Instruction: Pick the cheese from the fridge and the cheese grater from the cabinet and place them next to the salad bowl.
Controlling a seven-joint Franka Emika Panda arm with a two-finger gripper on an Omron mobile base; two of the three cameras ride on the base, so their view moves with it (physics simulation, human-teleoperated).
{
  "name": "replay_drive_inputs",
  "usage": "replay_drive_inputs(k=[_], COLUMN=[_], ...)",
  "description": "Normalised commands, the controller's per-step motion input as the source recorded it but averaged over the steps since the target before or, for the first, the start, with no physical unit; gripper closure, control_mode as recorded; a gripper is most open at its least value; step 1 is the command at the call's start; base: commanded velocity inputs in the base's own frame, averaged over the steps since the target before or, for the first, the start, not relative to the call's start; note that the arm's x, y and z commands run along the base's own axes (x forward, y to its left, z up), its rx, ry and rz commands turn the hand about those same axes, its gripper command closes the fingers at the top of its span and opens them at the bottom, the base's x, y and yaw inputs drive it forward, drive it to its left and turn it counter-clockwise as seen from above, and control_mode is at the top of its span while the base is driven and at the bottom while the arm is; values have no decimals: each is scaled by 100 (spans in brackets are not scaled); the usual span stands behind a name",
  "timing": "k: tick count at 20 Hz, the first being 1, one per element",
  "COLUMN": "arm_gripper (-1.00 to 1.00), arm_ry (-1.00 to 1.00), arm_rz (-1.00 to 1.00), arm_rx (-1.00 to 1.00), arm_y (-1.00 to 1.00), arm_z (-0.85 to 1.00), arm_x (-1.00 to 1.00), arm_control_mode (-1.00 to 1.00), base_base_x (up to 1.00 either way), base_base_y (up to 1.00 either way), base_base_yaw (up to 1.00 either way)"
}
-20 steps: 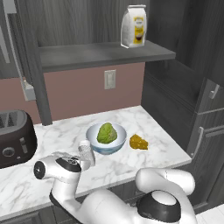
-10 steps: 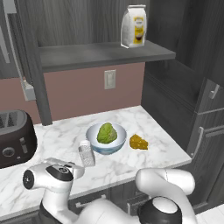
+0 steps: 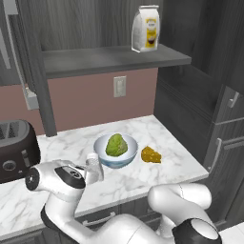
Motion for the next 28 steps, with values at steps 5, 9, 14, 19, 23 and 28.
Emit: replay_drive_inputs(k=[5,9,14,19,23,28], arm_gripper=[-100,-100,-100,-100,-100,-100], arm_ry=[0,1,1,0,0,6], arm_rz=[-8,-1,1,10,25,36], arm_rx=[4,0,0,0,-4,-11], arm_y=[-29,-6,-64,-74,-57,-50], arm_z=[4,16,51,42,39,59], arm_x=[-44,-44,-15,-7,0,-1], arm_control_mode=[-100,-100,-100,-100,-100,-100], base_base_x=[0,0,0,0,0,0], base_base_y=[0,0,0,0,0,0], base_base_yaw=[0,0,0,0,0,0])
